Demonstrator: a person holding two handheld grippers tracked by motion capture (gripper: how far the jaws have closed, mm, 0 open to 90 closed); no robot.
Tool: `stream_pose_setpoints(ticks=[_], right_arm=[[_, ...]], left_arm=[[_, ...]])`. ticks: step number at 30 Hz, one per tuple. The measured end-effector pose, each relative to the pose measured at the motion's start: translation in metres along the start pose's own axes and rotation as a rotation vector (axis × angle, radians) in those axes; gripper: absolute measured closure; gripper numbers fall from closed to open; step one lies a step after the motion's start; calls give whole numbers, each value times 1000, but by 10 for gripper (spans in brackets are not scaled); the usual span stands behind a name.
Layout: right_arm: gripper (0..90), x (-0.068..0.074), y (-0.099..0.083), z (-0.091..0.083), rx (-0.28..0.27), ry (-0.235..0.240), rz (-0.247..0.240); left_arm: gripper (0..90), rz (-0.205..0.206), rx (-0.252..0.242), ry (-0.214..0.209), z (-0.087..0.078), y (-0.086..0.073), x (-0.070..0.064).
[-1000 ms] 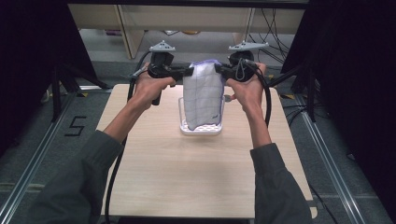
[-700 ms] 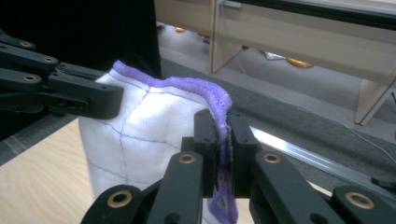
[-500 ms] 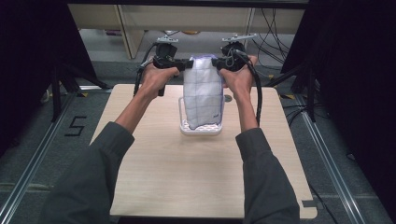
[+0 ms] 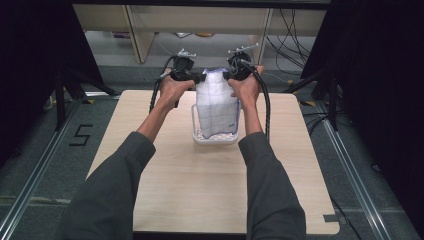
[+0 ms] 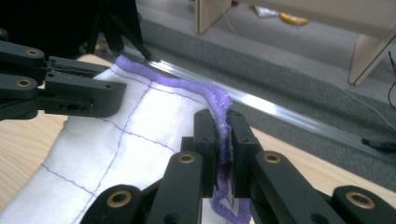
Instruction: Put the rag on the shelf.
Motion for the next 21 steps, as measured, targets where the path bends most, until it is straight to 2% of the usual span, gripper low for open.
stream_pose_setpoints(ticks=[9, 14, 19, 20, 21], right_arm=[[846, -5, -21, 18, 69, 6, 15], [843, -8, -29, 24, 89, 13, 18], [824, -8, -38, 28, 117, 17, 25], [809, -8, -38, 29, 104, 9, 28], [782, -9, -38, 28, 116, 7, 27]], left_arm=[[835, -16, 38, -11, 9, -20, 1], [832, -44, 55, -31, 14, -30, 2], [815, -52, 78, -32, 18, -39, 1], [793, -66, 86, -35, 18, -40, 1], [740, -72, 92, -43, 18, -41, 0]])
Point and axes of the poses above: each handheld gripper's, and its own axes: z roughly forward along the jaws, y roughly out of its top, x roughly to its left, the point moved 9 cm from there along z, roughly forward along the jaws, and after that the axes turned 3 degrees about z, right-handed, at the moved point
